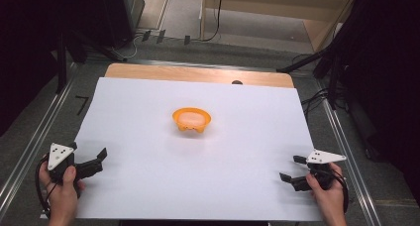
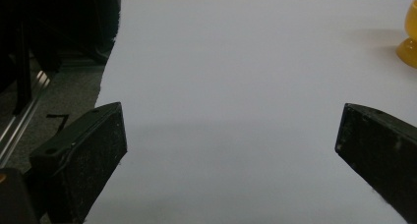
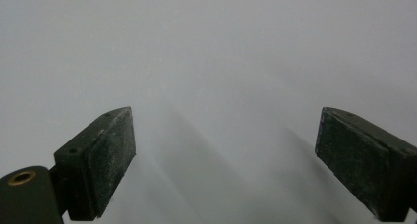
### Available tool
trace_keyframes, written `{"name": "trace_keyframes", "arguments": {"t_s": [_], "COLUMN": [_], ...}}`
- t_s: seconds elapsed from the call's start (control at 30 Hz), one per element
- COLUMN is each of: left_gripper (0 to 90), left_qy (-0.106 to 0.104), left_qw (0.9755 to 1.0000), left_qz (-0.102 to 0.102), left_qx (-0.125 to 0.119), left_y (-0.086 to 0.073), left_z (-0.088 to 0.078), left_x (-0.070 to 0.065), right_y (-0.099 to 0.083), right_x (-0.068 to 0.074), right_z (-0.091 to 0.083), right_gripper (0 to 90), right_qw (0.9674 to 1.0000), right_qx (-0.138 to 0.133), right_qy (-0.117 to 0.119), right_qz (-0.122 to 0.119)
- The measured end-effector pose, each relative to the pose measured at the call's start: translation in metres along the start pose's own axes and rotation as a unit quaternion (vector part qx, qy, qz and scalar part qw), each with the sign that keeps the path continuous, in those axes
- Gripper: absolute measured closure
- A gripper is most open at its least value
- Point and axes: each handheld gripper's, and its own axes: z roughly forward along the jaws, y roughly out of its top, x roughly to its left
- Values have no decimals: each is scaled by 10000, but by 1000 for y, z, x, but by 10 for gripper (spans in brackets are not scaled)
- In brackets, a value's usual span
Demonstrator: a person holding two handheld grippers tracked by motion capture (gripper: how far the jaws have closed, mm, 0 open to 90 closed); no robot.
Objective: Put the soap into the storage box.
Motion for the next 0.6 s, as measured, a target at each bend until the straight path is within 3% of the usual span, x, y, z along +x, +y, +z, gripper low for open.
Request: {"name": "trace_keyframes", "arguments": {"t_s": [0.27,0.37,0.47,0.6], "left_gripper": [0,0,0,0], "left_qy": [-5,-8,-8,-13], "left_qw": [10000,10000,10000,10000], "left_qz": [-12,-13,-17,-17], "left_qx": [2,3,2,-3], "left_y": [0,0,0,0], "left_z": [0,0,0,0], "left_x": [0,0,0,0], "right_y": [-15,-21,-23,-29], "right_x": [-6,-8,-9,-9], "right_z": [-17,-25,-28,-36], "right_gripper": [80,125,129,174], "right_qw": [9986,9964,9959,9948], "right_qx": [-440,-737,-797,-873], "right_qy": [-129,-60,46,-232], "right_qz": [266,418,429,462]}}
